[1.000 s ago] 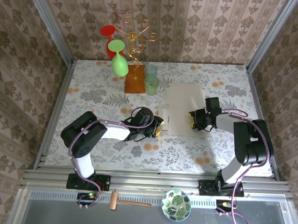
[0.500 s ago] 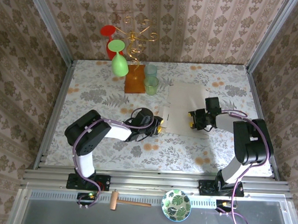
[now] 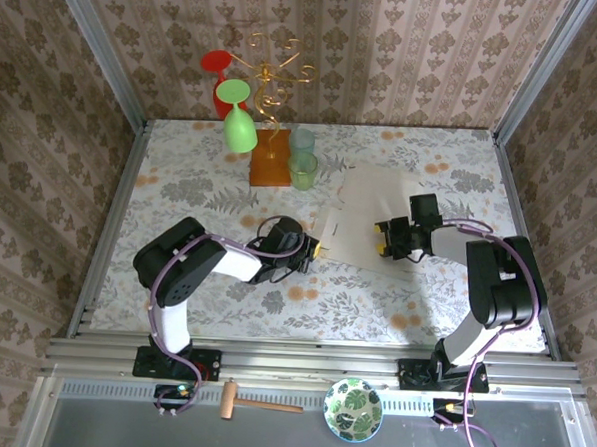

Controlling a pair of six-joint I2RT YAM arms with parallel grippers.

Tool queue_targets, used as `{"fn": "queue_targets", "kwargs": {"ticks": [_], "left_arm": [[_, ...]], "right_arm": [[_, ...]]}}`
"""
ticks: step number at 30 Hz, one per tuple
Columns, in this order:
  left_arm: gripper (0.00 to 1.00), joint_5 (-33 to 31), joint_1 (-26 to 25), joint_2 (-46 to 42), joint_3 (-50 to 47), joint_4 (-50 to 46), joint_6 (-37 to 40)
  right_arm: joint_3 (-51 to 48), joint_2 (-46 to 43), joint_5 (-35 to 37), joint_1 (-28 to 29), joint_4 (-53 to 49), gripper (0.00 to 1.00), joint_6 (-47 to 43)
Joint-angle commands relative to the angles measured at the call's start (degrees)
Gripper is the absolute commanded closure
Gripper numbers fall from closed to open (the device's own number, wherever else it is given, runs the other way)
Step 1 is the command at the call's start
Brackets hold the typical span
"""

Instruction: Fold the paper box

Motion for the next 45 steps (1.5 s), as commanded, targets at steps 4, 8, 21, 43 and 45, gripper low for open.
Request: {"fn": "queue_targets", "kwargs": {"ticks": [4, 8, 21, 43, 45], "left_arm": [[1.0, -3.51, 0.89, -3.48, 1.37, -4.81, 3.06], [1.0, -3.66, 0.87, -5.76, 2.38, -7.33, 3.78], [1.0, -3.27, 1.17, -8.24, 4.29, -10.97, 5.41], [1.0, -1.53, 1.62, -8.22, 5.87, -11.13, 6.72], [1.0, -1.43, 1.63, -8.15, 6.03, -11.08, 6.7]], "right_arm": [[0.72, -11.46, 8.29, 0.0, -13.54, 0.42, -4.81], [-1.87, -17.48, 9.88, -2.06, -15.72, 0.36, -6.93], [-5.32, -29.24, 9.79, -7.54, -29.21, 0.27, -11.45], [-22.77, -33.19, 23.49, 15.05, 3.61, 0.27, 17.02], [-23.12, -31.6, 24.5, 16.18, 5.6, 0.27, 18.17]]}}
